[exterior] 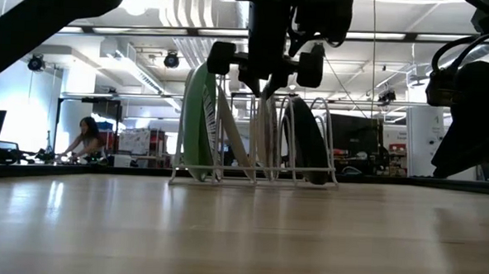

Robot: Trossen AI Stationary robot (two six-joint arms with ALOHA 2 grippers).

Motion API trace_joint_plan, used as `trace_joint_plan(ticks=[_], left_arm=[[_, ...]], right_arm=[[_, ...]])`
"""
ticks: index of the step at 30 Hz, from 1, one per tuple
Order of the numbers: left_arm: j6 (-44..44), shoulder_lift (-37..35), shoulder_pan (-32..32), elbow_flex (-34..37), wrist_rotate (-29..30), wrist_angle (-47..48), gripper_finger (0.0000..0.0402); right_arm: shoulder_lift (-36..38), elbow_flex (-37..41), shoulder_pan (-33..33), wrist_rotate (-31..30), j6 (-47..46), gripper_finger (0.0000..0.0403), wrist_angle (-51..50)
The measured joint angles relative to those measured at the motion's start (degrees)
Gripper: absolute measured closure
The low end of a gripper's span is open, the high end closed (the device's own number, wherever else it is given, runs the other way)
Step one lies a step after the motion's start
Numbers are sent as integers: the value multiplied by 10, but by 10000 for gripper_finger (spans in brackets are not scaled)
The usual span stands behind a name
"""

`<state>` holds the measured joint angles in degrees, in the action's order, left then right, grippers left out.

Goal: Sort dishes
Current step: Put the white plate in the dish rack, then return to Home Position

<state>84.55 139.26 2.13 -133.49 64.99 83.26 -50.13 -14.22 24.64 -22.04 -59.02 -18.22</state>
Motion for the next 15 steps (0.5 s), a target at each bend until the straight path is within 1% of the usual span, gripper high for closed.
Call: trace_joint_plan(ticks=[11, 15], left_arm=[[-11, -4, 0, 0, -1, 1, 293], [-37, -4, 0, -15, -14, 2, 278]], right_arm=[[-7, 0, 0, 0, 1, 197, 0], [-7, 0, 0, 0, 1, 197, 0]])
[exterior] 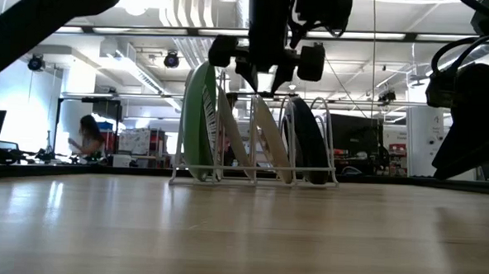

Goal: Sort dishes
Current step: Return to Home Position

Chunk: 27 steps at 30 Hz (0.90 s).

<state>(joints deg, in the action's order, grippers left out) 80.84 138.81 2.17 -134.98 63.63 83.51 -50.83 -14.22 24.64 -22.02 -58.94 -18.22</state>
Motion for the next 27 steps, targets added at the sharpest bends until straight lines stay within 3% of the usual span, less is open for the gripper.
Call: trace_joint_plan(ticks=[22, 27], left_arm=[[-143, -75, 71, 0, -13, -19, 271], [-182, -103, 115, 0, 24, -21, 271]], right_arm=[[0, 0, 0, -2, 8, 191, -9], [2, 0, 0, -6, 54, 198, 1]])
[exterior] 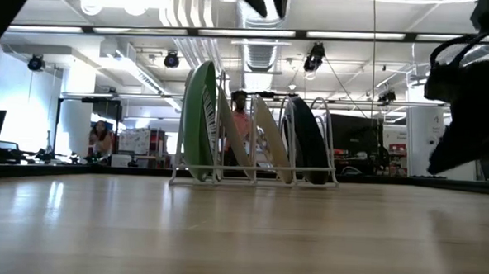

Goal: Sort dishes
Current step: Return to Home Position

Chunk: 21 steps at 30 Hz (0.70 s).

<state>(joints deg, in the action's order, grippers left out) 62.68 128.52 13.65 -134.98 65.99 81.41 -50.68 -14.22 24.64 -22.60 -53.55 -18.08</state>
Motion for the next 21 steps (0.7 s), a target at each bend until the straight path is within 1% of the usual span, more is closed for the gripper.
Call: trace_joint_plan(ticks=[3, 5, 7, 9, 10, 12, 14, 15, 17, 19, 21], left_arm=[[-33, -4, 33, 0, 60, -4, 271], [-52, -4, 52, 0, 94, -7, 271], [-64, -3, 61, 0, 108, -27, 271], [-100, 0, 62, 0, 104, -64, 271], [-130, 2, 61, 0, 89, -93, 271], [-228, 8, 59, 0, 30, -164, 271], [-362, 9, 60, 0, -61, -256, 271], [-423, 9, 61, 0, -94, -302, 271], [-541, 9, 63, 0, -124, -376, 271], [-650, 2, 65, 0, -144, -412, 271], [-723, -8, 65, 0, -189, -431, 271]], right_arm=[[0, 0, 0, -3, 48, 202, 61], [-1, 0, 0, -4, 97, 204, 133], [-1, 0, 0, 0, 152, 208, 221], [-1, 0, 0, 4, 207, 212, 314], [-1, 0, 0, 10, 232, 213, 356], [-1, -6, 0, 25, 276, 218, 405], [-1, -26, 0, 30, 315, 223, 409], [-1, -38, 0, 30, 334, 225, 407], [-1, -60, 0, 30, 374, 231, 405], [-1, -88, 0, 30, 423, 236, 393], [-1, -119, -2, 30, 462, 242, 392]])
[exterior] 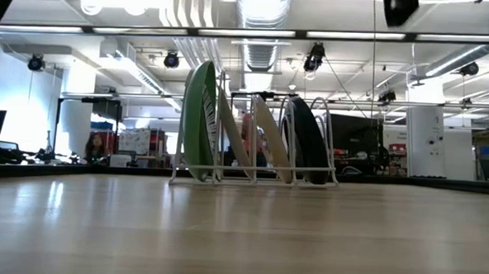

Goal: Sort dishes
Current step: Return to Home Position

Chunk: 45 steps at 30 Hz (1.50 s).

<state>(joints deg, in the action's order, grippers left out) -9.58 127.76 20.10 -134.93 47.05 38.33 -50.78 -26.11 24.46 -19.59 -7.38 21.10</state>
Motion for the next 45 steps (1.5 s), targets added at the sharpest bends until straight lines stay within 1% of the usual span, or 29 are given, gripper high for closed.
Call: trace_joint_plan(ticks=[4, 5, 6, 8, 12, 15, 19, 24, 26, 29, 31, 34, 36, 38, 39, 41, 43, 45], left_arm=[[-82, -12, -11, 0, -162, -64, 271], [-95, -14, -16, -1, -191, -68, 271], [-103, -18, -19, -1, -204, -60, 271], [-99, -27, -23, 0, -210, -34, 271], [-87, -49, -25, 2, -212, 22, 271], [-88, -65, -24, 7, -212, 34, 271], [-101, -79, -28, 8, -200, 54, 271], [-106, -87, -50, 8, -220, 57, 271], [-91, -94, -56, 8, -216, 108, 271], [-42, -114, -52, 15, -205, 192, 275], [-28, -144, -42, 33, -196, 197, 280], [-9, -207, -21, 105, -168, 178, 286], [14, -255, -2, 183, -145, 145, 288], [23, -308, 18, 281, -122, 80, 289], [23, -342, 29, 336, -111, 30, 290], [9, -408, 45, 448, -99, -86, 290], [-16, -461, 48, 562, -100, -235, 290], [-63, -489, 32, 670, -114, -395, 290]], right_arm=[[-20, -63, -8, 0, 72, 254, -8], [-31, -77, -11, 0, 90, 258, -12], [-43, -91, -14, -2, 111, 261, -17], [-67, -113, -20, -4, 141, 269, -11], [-117, -138, -39, -6, 183, 282, 46], [-151, -146, -55, 4, 225, 291, 115], [-171, -146, -75, 3, 237, 303, 169], [-154, -146, -81, -10, 253, 315, 167], [-138, -145, -73, -22, 256, 321, 149], [-101, -142, -50, -42, 256, 330, 87], [-75, -141, -33, -53, 257, 335, 62], [-51, -135, -3, -80, 268, 344, 40], [-32, -130, 23, -111, 280, 348, 32], [-12, -127, 42, -140, 285, 353, 25], [-5, -123, 49, -150, 285, 354, 22], [3, -110, 57, -151, 279, 355, 18], [6, -96, 56, -148, 273, 353, 20], [-3, -79, 42, -149, 263, 350, 60]])
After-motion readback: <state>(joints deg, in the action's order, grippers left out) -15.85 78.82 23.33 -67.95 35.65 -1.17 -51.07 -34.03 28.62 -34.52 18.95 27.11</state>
